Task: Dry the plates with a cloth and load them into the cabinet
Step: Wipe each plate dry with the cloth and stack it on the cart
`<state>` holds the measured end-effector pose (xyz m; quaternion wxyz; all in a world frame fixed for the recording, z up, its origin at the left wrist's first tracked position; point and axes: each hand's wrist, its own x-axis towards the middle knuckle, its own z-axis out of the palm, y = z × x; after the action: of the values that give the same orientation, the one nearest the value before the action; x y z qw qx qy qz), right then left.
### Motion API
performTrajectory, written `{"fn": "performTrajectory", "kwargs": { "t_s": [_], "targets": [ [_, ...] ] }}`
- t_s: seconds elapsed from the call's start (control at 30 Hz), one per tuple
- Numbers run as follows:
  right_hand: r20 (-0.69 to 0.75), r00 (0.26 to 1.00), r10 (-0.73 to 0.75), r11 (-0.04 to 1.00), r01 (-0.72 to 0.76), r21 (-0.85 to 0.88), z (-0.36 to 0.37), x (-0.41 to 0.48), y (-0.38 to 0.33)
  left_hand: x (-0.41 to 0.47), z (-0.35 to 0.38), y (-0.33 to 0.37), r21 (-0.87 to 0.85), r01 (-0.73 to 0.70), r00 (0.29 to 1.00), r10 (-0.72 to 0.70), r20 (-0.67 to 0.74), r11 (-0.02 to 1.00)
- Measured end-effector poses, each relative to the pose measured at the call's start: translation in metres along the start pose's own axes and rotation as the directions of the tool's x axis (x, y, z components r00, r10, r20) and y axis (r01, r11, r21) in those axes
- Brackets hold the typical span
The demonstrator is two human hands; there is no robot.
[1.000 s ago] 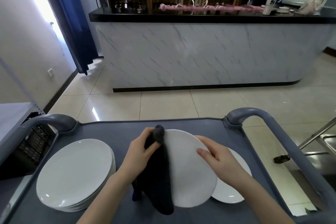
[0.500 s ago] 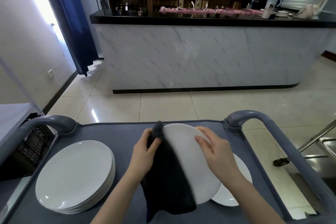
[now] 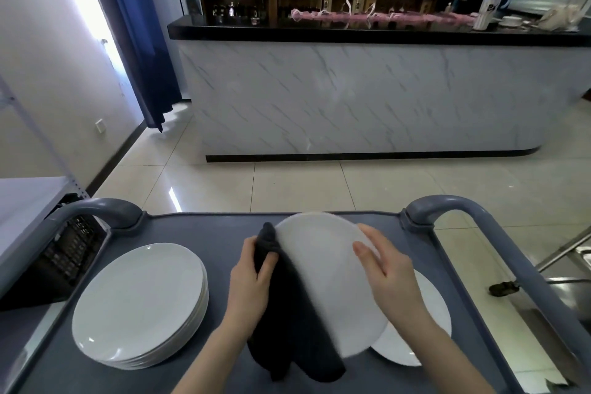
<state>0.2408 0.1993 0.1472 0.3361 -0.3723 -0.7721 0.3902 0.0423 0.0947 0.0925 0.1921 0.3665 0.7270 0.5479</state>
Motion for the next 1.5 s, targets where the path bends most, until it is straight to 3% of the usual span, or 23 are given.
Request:
{"fn": "performTrajectory", "kwargs": {
  "t_s": [0.1,0.17,0.37,0.53,0.63,0.7,0.77,0.9,1.0,1.07,1.13,1.3,1.4,1.5],
  "targets": [
    [0.272,0.958,-0.087,0.952,0.16,-0.261,0.004,0.007,-0.006,0.01,-0.001,0.018,0.113,-0.211,0.954,0.18,0.24,0.971],
    [0.314,0.944,-0.104,0.933,0.202,-0.298,0.011,0.006,-0.005,0.013,0.002,0.025,0.181,-0.297,0.917,0.227,0.327,0.938],
    [0.075,0.995,-0.064,0.997,0.066,-0.033,0.019,-0.01,0.001,0.017,0.0,0.018,0.181,-0.202,0.974,0.179,0.137,0.962],
    [-0.309,0.947,0.094,0.977,-0.029,0.209,0.026,-0.018,-0.001,0.006,0.006,-0.001,0.034,0.132,0.986,-0.127,-0.11,0.991],
    [-0.423,0.9,0.108,0.977,-0.017,0.212,0.033,-0.02,-0.004,-0.007,0.02,-0.007,-0.084,0.255,0.953,-0.265,-0.144,0.963],
    [-0.372,0.924,0.085,0.983,-0.018,0.181,0.03,-0.018,0.0,-0.01,0.025,-0.009,-0.198,0.297,0.937,-0.325,-0.127,0.934],
    [-0.252,0.964,0.085,0.984,-0.041,0.176,0.02,-0.015,0.006,-0.007,0.018,-0.008,-0.207,0.26,0.947,-0.291,-0.135,0.943],
    [-0.1,0.993,0.056,0.995,-0.047,0.092,-0.005,-0.003,0.01,-0.001,-0.009,0.007,-0.049,0.02,0.998,-0.023,-0.066,0.999],
    [0.121,0.989,-0.08,0.989,0.094,-0.11,-0.013,0.019,-0.005,-0.001,-0.017,0.021,0.072,-0.142,0.987,0.135,0.089,0.987],
    [0.338,0.932,-0.127,0.913,0.243,-0.326,-0.007,0.029,-0.017,0.001,-0.017,0.028,0.114,-0.227,0.963,0.206,0.172,0.967],
    [0.42,0.893,-0.164,0.836,0.352,-0.421,0.004,0.032,-0.02,0.003,-0.017,0.033,0.126,-0.258,0.951,0.229,0.209,0.958],
    [0.228,0.951,-0.209,0.946,0.255,-0.198,0.013,0.022,-0.01,0.006,-0.02,0.03,0.048,-0.201,0.968,0.191,0.161,0.978],
    [-0.048,0.994,-0.102,0.995,0.102,-0.005,0.015,0.015,-0.006,0.006,-0.021,0.019,-0.001,-0.038,0.999,0.038,-0.025,0.999],
    [-0.298,0.953,0.044,0.986,0.008,0.169,0.026,0.005,-0.012,-0.006,-0.011,0.006,-0.038,0.102,0.976,-0.107,-0.188,0.994]
  ]
}}
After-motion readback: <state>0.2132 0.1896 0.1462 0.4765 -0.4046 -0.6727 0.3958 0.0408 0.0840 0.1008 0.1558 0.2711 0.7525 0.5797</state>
